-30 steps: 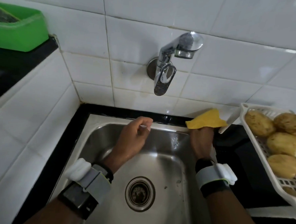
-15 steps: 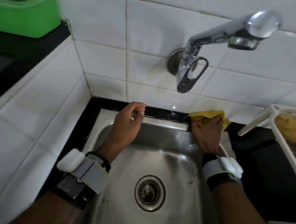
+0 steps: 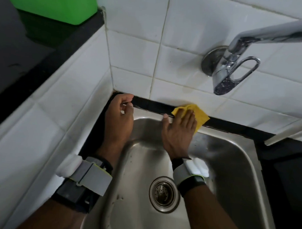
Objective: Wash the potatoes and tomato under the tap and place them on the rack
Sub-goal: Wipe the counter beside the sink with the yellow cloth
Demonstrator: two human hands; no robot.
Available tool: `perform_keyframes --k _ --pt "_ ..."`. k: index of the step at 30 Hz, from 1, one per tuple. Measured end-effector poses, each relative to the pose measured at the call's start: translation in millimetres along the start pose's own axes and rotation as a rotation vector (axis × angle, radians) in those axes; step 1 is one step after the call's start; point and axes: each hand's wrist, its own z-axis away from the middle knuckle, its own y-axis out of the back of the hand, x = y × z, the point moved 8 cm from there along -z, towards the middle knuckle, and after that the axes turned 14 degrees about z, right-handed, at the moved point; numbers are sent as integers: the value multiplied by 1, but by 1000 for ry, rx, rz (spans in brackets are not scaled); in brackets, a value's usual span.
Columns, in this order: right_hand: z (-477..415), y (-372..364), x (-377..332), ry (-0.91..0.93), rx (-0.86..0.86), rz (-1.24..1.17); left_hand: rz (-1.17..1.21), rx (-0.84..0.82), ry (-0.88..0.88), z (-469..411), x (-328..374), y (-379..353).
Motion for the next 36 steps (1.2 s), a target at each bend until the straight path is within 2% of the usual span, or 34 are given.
perform_keyframes --k 3,7,12,14,20,25,30,36 --pt "12 -4 -55 186 -53 -31 14 126 -26 3 8 24" --pt "15 -8 -120 405 -98 -93 51 194 -58 12 15 49" --pt "12 -13 -133 473 -181 -35 138 262 -42 28 5 69" --pt "14 -10 -137 541 -176 -61 142 291 -44 33 2 74" --pt "9 -13 -186 764 -318 -148 162 295 -73 46 5 79" --pt "35 -7 -195 731 -387 -216 155 260 -30 57 7 89" --pt "100 -1 -188 944 -379 -205 154 264 11 83 8 87" --pt "151 13 -177 892 -399 -316 139 300 39 122 16 110"
